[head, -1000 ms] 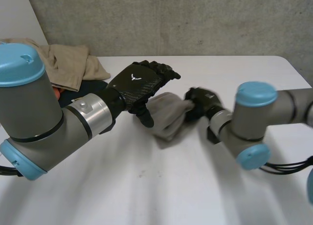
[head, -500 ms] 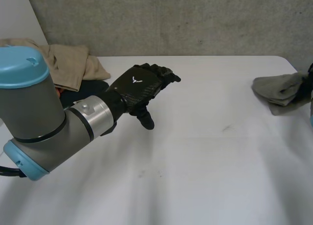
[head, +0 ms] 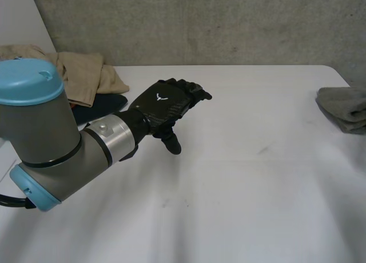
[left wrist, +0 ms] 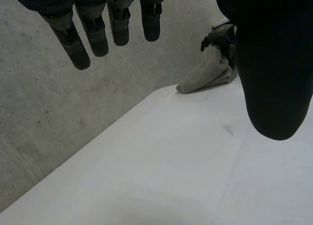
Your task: Fold the laundry.
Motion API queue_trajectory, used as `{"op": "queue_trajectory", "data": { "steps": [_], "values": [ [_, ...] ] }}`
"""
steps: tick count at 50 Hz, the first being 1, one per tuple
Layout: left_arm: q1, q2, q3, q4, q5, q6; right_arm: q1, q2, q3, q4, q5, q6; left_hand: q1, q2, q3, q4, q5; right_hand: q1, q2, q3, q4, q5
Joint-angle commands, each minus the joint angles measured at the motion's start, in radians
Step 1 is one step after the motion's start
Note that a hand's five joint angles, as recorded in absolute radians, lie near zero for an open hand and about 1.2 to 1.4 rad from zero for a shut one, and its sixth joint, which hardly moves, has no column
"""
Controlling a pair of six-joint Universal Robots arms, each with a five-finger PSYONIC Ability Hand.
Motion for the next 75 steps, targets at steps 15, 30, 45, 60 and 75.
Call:
{"op": "queue_trajectory", "data": {
  "steps": [15, 30, 45, 60, 75],
  "values": [
    [0.009, 0.018, 0.006, 0.0, -0.003, -0.002, -0.148, -0.49, 0.643, -0.128, -0.034, -0.408, 0.056, 0.057, 0.054, 0.061, 0.042, -0.082, -0.225, -0.251, -0.274, -0.23],
    [0.121, -0.004, 0.109, 0.173, -0.348, 0.021, 0.071, -0.848, 0.969, -0.762, -0.076, -0.337, 0.059, 0.06, 0.057, 0.064, 0.045, -0.082, -0.225, -0.251, -0.274, -0.23],
    [0.486, -0.534, 0.53, 0.235, -0.356, 0.394, 0.338, -1.048, 1.464, -0.841, -0.515, -0.231, 0.059, 0.06, 0.057, 0.064, 0.045, -0.082, -0.225, -0.251, -0.274, -0.23],
    [0.479, -0.599, 0.595, 0.385, -0.339, 0.416, 0.338, -1.012, 1.51, -0.624, -0.509, -0.376, 1.183, 1.184, 1.181, 1.188, 1.169, -0.082, -0.225, -0.251, -0.274, -0.23],
    [-0.042, -0.146, 0.04, 0.529, -0.304, 0.12, 0.329, -1.013, 1.501, -0.624, -0.437, -0.372, 1.183, 1.184, 1.181, 1.188, 1.169, -0.082, -0.225, -0.251, -0.274, -0.23]
  ]
}}
